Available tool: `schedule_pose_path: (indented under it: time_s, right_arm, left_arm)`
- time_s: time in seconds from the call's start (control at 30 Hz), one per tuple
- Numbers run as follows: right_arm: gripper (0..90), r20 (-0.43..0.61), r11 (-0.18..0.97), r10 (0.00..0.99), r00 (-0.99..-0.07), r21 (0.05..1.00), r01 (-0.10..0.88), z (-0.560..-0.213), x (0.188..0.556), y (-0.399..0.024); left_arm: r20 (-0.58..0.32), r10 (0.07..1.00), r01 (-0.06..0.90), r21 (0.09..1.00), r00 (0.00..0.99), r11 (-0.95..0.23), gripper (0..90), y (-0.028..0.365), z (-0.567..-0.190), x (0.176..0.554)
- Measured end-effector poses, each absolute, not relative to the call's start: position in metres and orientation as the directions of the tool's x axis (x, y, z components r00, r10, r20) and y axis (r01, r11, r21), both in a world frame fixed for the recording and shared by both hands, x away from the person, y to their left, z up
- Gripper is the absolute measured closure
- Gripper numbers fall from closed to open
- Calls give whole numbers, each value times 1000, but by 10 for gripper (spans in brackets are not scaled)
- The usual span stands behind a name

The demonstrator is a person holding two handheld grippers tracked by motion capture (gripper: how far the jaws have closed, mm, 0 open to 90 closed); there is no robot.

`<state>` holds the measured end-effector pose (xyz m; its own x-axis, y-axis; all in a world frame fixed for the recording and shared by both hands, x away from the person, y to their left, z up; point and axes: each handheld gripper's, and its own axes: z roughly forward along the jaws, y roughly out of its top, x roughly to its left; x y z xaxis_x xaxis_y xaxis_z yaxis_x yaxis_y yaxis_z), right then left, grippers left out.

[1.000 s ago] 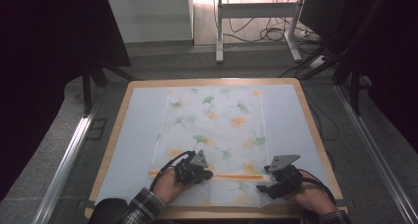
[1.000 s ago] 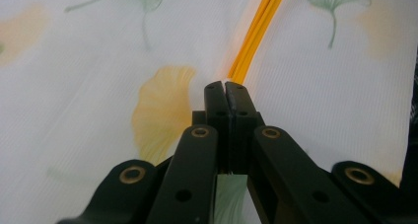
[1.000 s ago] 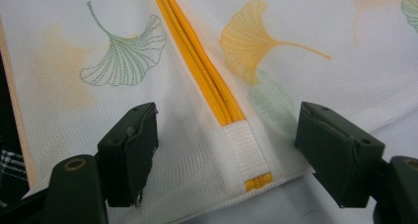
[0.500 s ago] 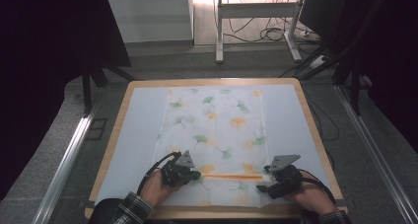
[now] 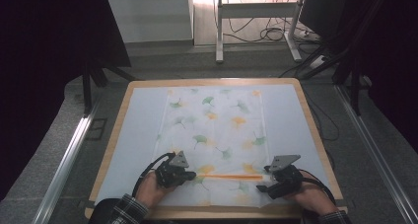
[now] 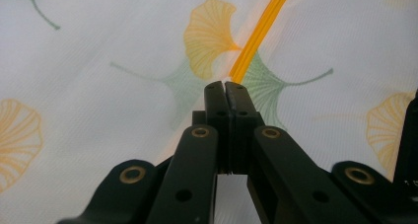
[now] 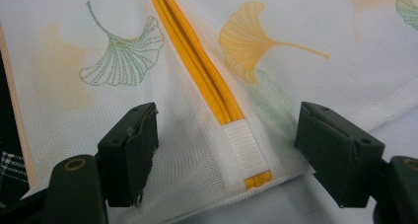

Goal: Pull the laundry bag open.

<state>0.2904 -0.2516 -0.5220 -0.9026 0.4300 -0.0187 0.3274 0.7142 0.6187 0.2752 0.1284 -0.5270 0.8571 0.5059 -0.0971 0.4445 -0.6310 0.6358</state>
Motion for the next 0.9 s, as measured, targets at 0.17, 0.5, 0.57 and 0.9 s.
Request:
schedule_pose_path:
  time_s: [0.17,0.5,0.57,0.9]
  right_arm:
    - [240,-18,713,431,-902,620,328,-522,290,-252]
    - [241,-18,712,432,-902,621,329,-522,290,-252]
    - [241,-17,711,433,-901,621,329,-522,290,-252]
    - [241,-18,710,434,-901,623,330,-522,290,-252]
  left_arm:
    - [-103,513,454,633,852,-628,900,133,-527,273]
    - [-92,529,461,631,843,-624,900,141,-527,270]
    - [-98,536,468,633,839,-617,900,144,-527,269]
    - [-93,555,480,631,827,-609,900,155,-527,266]
